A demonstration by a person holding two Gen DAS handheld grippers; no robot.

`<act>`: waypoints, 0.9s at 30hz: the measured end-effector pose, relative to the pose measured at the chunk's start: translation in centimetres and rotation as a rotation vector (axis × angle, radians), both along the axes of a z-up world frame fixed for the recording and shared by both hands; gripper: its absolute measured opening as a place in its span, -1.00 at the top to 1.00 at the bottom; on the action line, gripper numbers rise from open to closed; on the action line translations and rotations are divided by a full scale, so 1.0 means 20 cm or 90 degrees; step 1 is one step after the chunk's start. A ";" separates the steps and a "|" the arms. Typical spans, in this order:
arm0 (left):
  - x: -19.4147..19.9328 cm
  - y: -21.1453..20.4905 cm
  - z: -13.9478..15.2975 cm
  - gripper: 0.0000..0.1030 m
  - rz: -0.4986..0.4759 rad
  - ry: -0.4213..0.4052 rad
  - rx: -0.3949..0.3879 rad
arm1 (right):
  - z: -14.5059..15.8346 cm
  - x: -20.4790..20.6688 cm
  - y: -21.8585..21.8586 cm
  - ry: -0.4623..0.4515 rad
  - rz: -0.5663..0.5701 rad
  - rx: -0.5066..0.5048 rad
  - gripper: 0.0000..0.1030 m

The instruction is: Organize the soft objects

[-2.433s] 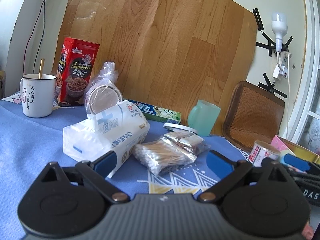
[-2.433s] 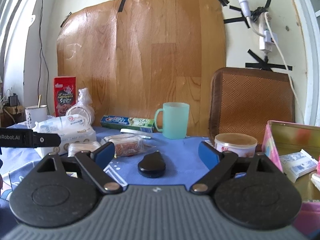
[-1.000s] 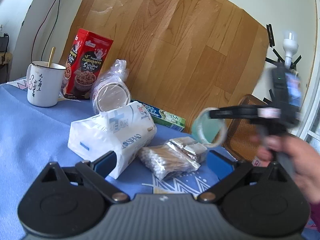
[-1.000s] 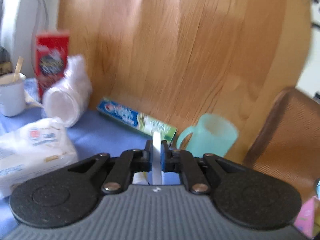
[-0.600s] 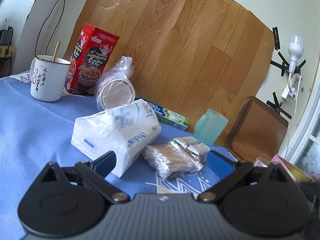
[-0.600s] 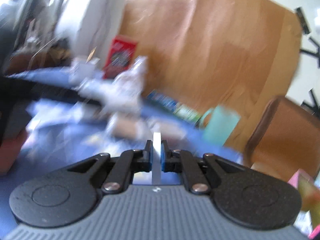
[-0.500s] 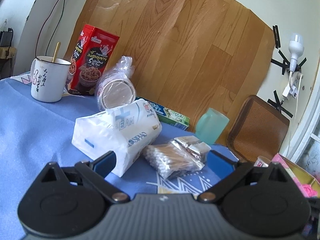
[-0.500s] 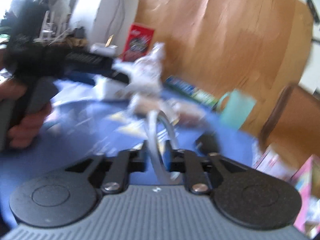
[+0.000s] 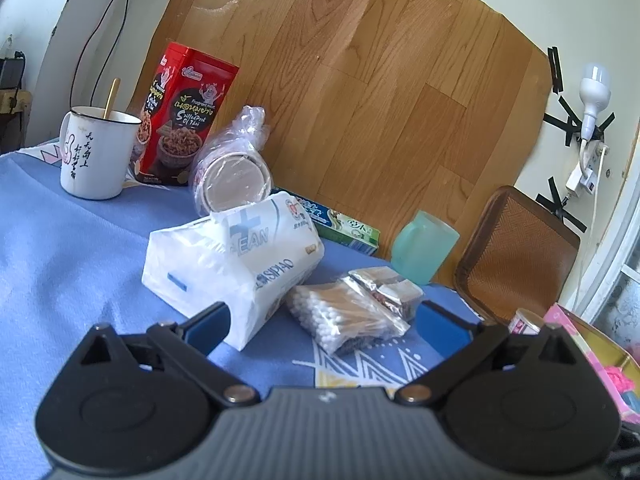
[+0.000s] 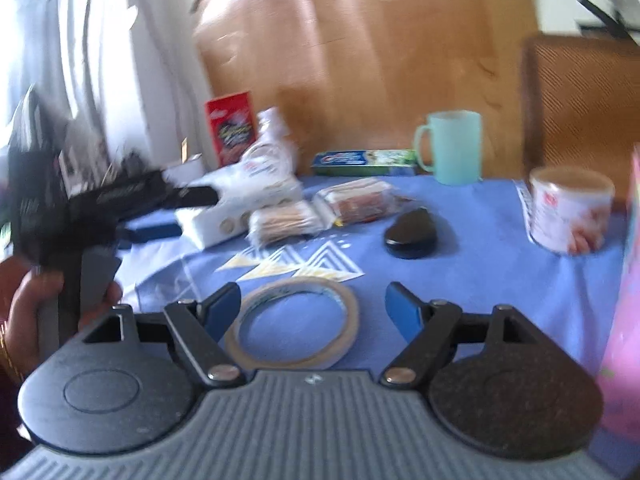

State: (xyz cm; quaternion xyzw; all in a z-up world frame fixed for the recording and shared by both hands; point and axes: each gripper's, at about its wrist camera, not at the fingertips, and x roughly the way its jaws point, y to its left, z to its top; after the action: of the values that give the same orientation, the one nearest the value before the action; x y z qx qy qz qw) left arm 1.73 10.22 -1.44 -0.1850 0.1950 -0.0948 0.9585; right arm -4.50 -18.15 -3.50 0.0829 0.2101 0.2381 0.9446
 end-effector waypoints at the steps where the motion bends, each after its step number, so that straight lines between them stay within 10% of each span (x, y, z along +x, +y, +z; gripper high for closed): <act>1: 0.00 0.00 0.00 -0.99 -0.001 0.000 -0.001 | 0.00 0.00 -0.01 0.005 -0.004 0.007 -0.58; 27: 0.00 0.01 0.00 -0.99 -0.005 0.005 -0.006 | -0.01 0.01 0.01 -0.002 0.000 -0.022 -0.63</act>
State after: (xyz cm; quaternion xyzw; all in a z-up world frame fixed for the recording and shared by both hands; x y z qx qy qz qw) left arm 1.82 10.34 -1.44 -0.1891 0.1987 -0.0988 0.9565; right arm -4.39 -17.95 -3.60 0.0663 0.2130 0.2349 0.9461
